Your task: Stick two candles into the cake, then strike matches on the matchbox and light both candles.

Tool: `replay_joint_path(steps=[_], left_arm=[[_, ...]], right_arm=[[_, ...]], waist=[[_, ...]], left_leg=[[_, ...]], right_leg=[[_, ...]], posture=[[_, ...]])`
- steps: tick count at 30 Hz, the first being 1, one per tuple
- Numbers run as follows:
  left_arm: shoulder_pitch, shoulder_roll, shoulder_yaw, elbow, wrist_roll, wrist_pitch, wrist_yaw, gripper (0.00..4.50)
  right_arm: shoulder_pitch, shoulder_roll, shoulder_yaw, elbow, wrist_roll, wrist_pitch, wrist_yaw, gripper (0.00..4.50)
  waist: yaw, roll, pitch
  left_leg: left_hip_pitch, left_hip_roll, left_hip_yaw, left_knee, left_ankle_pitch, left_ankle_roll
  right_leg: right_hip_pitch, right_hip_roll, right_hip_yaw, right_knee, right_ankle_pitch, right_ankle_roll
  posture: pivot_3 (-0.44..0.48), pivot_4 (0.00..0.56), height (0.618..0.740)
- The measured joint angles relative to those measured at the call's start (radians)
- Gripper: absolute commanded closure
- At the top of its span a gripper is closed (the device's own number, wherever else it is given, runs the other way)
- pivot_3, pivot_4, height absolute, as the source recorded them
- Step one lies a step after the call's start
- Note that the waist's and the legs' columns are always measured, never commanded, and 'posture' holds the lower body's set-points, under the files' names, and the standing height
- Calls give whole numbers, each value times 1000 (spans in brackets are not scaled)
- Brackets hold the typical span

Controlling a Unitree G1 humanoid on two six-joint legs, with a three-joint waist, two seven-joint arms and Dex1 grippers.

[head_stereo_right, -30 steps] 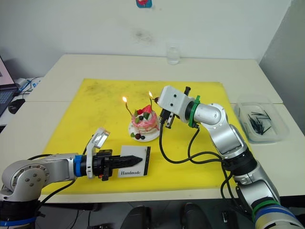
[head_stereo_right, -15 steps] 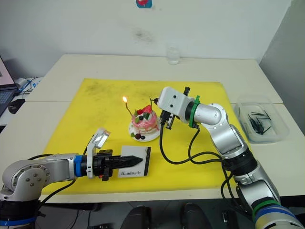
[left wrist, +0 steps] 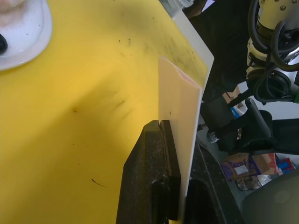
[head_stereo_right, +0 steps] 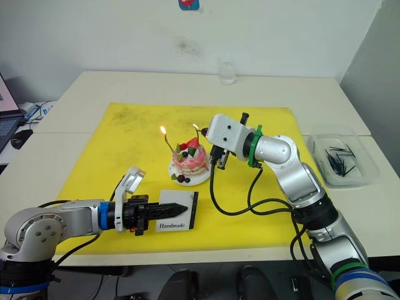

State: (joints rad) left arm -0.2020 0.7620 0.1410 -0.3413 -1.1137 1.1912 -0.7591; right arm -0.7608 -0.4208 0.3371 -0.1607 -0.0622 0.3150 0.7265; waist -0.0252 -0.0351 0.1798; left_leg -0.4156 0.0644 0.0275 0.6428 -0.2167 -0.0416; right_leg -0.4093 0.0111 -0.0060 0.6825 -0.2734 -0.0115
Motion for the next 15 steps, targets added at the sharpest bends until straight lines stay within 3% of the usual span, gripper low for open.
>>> replay_joint_path(steps=[15], left_arm=[[-2,-1,-7,0,3,0,-15,4500]], right_arm=[[0,-3,0,0,-6,0,1,4488]], waist=[[0,0,0]], left_leg=[[0,0,0,0,0,0]], right_leg=[[0,0,0,0,0,0]], posture=[[0,150,740]])
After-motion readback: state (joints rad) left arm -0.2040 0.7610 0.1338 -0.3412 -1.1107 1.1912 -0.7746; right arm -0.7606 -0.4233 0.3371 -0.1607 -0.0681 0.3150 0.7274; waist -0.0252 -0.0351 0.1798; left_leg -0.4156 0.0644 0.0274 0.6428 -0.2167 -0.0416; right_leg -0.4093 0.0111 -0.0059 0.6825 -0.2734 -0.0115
